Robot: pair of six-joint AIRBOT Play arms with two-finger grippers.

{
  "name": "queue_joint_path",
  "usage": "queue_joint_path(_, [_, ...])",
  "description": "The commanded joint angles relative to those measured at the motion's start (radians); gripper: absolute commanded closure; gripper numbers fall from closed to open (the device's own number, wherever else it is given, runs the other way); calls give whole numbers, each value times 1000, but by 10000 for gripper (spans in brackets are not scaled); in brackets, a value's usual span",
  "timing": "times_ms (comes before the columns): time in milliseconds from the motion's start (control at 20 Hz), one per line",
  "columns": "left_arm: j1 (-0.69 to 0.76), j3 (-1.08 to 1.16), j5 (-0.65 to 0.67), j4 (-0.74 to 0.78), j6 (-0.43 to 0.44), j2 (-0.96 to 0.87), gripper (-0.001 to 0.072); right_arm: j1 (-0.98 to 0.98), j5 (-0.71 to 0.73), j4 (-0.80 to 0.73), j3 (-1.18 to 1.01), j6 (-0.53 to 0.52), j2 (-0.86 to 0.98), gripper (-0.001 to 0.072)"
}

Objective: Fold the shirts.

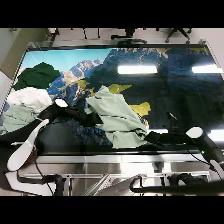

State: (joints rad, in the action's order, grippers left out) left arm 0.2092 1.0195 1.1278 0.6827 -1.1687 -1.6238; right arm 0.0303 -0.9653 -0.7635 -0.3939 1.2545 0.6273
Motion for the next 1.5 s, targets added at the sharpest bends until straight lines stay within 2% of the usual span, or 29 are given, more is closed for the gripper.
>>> queue_joint_path(0, [44, 77, 10, -21, 15, -112, 113, 115, 132, 21, 3, -43, 126, 257])
queue_joint_path(50, [45, 100, 15, -21, 8, -127, 180, 133, 156, 63, 0, -87, 153, 332])
queue_joint_path(100, [45, 127, 26, -21, 6, -138, 520, 135, 165, 108, -9, -133, 171, 365])
queue_joint_path(150, [44, 156, 45, -21, 18, -142, 691, 133, 170, 141, -24, -166, 184, 374])
queue_joint_path(200, [37, 187, 68, -23, 17, -140, 695, 133, 175, 144, -43, -171, 189, 512])
queue_joint_path(250, [37, 219, 81, -23, 17, -129, 696, 132, 178, 140, -68, -171, 189, 689])
queue_joint_path(400, [35, 313, 93, -21, 16, -49, 697, 130, 142, 114, -185, -178, 185, 693])
queue_joint_path(500, [35, 394, 120, -23, 8, 34, 697, 107, 53, 74, -301, -178, 168, 694])
queue_joint_path(650, [35, 546, 145, -22, -25, 184, 697, 30, -125, 67, -553, -178, 99, 694])
queue_joint_path(800, [10, 738, 139, -22, -54, 335, 697, -79, -220, 60, -863, -178, -1, 694])
queue_joint_path(1100, [-71, 1041, 80, -20, -72, 594, 696, -247, -256, -46, -1362, -197, -124, 694])
queue_joint_path(1250, [-123, 1029, -27, -19, -49, 714, 696, -261, -255, -50, -1474, -233, -129, 695])
queue_joint_path(1450, [-237, 873, -138, -23, 3, 770, 696, -261, -312, -66, -1471, -237, -69, 695])
